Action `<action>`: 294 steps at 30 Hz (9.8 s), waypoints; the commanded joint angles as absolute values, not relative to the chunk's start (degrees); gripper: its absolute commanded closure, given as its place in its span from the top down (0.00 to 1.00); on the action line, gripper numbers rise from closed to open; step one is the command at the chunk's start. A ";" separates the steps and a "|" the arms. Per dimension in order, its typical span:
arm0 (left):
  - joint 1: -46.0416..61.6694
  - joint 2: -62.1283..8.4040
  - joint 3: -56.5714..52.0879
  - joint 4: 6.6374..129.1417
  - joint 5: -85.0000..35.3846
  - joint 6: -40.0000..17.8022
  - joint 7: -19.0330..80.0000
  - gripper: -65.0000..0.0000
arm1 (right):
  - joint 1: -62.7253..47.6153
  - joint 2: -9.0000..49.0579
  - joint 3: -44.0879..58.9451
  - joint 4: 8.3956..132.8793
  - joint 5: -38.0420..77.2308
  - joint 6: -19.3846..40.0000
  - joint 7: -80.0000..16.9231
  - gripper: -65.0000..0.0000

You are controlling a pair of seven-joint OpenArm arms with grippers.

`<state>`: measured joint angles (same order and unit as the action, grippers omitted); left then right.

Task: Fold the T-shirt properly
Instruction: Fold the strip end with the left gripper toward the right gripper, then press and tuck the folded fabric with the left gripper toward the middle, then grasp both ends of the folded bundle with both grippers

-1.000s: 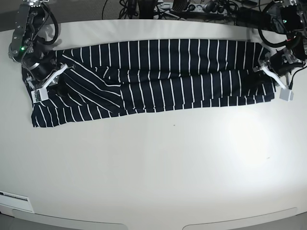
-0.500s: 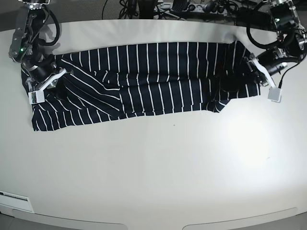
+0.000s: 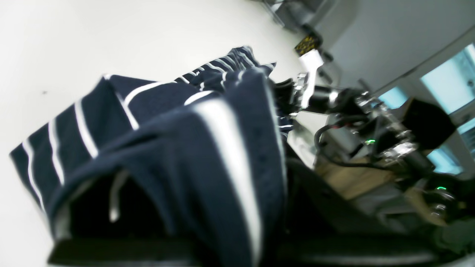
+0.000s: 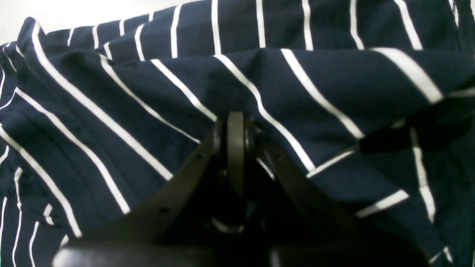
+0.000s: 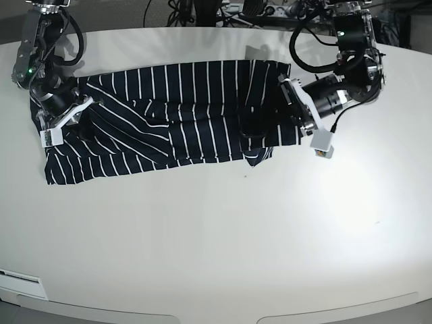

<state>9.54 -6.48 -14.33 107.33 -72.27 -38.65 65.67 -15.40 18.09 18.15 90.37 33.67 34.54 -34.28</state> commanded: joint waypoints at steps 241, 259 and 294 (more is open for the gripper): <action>-1.26 -20.99 11.44 89.60 -21.50 -28.62 44.16 0.00 | -12.34 19.20 18.44 105.23 41.69 38.13 -42.61 0.38; 4.12 -32.88 11.42 89.69 -26.11 -28.67 45.01 0.00 | -11.57 21.91 21.39 101.14 32.51 20.38 -48.75 0.57; 4.10 -34.89 2.83 90.00 -38.92 -33.93 48.05 0.00 | -11.55 17.98 11.29 86.13 55.77 35.92 -58.04 0.57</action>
